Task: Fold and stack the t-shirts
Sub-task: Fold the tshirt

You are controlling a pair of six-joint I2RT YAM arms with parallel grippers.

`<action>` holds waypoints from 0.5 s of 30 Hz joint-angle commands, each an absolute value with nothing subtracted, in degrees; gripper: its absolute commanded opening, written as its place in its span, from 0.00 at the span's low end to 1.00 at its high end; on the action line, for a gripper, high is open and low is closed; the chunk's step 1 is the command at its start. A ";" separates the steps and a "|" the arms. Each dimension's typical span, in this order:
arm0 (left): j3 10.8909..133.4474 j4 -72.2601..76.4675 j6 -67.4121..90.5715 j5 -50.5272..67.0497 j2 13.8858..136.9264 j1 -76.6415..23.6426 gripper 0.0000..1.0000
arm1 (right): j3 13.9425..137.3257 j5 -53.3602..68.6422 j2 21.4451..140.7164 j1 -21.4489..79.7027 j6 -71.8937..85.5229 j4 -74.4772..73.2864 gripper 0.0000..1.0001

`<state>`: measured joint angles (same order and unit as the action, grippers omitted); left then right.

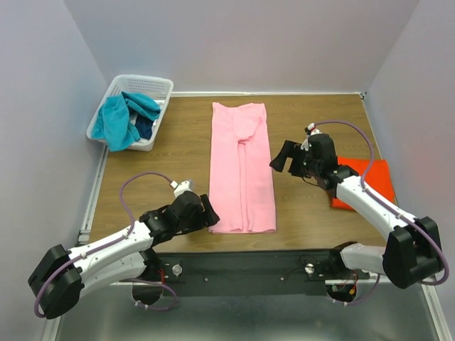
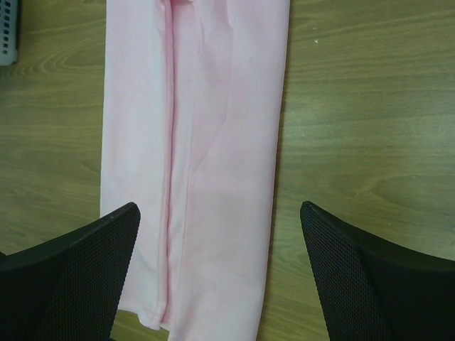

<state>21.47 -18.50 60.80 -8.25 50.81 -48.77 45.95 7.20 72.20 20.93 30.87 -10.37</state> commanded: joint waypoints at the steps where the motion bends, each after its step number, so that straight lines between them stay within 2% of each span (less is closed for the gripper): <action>1: 18.64 -15.47 63.72 -3.35 48.87 -48.69 0.86 | 42.72 5.63 69.35 21.09 32.26 -10.28 1.00; 4: 17.85 -15.29 63.54 -2.02 50.09 -48.69 0.82 | 41.66 5.45 68.82 21.09 31.99 -10.81 1.00; 12: 17.05 -14.77 63.11 -0.26 51.15 -48.69 0.56 | 40.61 6.15 68.38 21.09 32.08 -11.34 1.00; 15: 16.70 -14.33 63.02 -0.26 51.50 -48.69 0.56 | 40.17 6.94 68.12 21.09 32.08 -11.51 1.00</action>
